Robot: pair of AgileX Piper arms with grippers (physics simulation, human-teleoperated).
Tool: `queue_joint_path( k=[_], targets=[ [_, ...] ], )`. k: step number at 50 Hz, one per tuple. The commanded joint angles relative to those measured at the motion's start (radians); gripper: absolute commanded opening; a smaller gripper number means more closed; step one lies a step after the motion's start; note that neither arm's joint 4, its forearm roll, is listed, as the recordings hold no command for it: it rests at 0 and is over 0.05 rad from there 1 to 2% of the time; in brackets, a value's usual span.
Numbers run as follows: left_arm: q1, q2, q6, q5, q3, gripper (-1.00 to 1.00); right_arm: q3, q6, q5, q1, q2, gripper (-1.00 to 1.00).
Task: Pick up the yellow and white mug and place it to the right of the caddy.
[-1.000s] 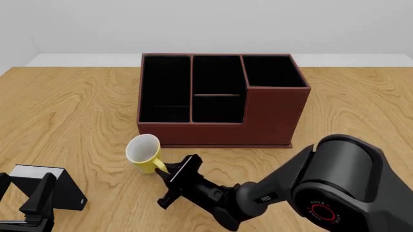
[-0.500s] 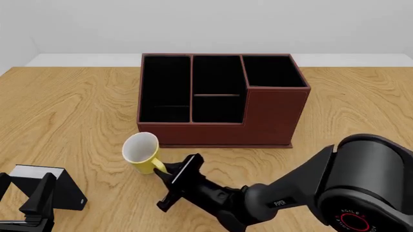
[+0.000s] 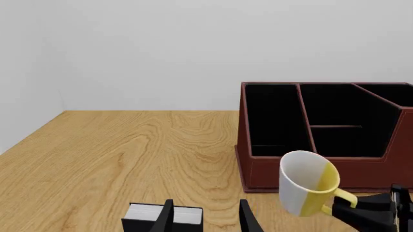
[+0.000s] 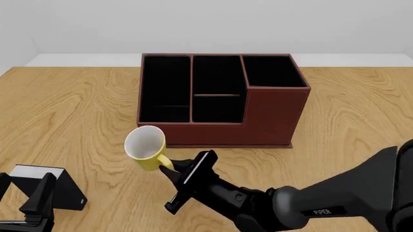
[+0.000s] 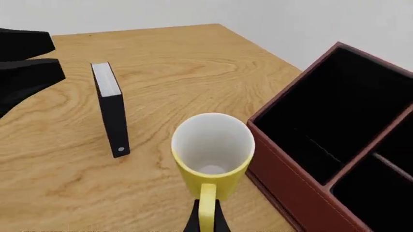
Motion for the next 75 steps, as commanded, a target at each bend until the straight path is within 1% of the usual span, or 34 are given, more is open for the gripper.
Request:
queue_joint_path(
  k=[1, 7, 14, 19, 30, 38, 50, 58, 66, 75],
  targets=[
    [0.0, 0.0, 0.0, 0.0, 0.0, 1.0, 0.072, -0.006, 0.012, 0.005, -0.115, -1.0],
    [0.0, 0.0, 0.0, 0.0, 0.0, 1.0, 0.11, -0.014, 0.022, 0.005, -0.174, -1.0],
    [0.0, 0.0, 0.0, 0.0, 0.0, 1.0, 0.153, -0.006, 0.028, -0.011, -0.236, -1.0],
    [0.0, 0.0, 0.0, 0.0, 0.0, 1.0, 0.178, -0.01, 0.037, -0.016, -0.281, -1.0],
    [0.0, 0.0, 0.0, 0.0, 0.0, 1.0, 0.245, -0.025, 0.086, -0.042, -0.427, -1.0],
    [0.0, 0.0, 0.0, 0.0, 0.0, 1.0, 0.272, -0.041, 0.122, -0.05, -0.51, -1.0],
    [0.0, 0.0, 0.0, 0.0, 0.0, 1.0, 0.309, -0.07, 0.229, -0.077, -0.687, -1.0],
    [0.0, 0.0, 0.0, 0.0, 0.0, 1.0, 0.328, -0.088, 0.278, -0.089, -0.767, -1.0],
    [0.0, 0.0, 0.0, 0.0, 0.0, 1.0, 0.334, -0.097, 0.351, -0.122, -0.864, -1.0],
    [0.0, 0.0, 0.0, 0.0, 0.0, 1.0, 0.338, -0.109, 0.412, -0.151, -0.949, -1.0]
  ],
)
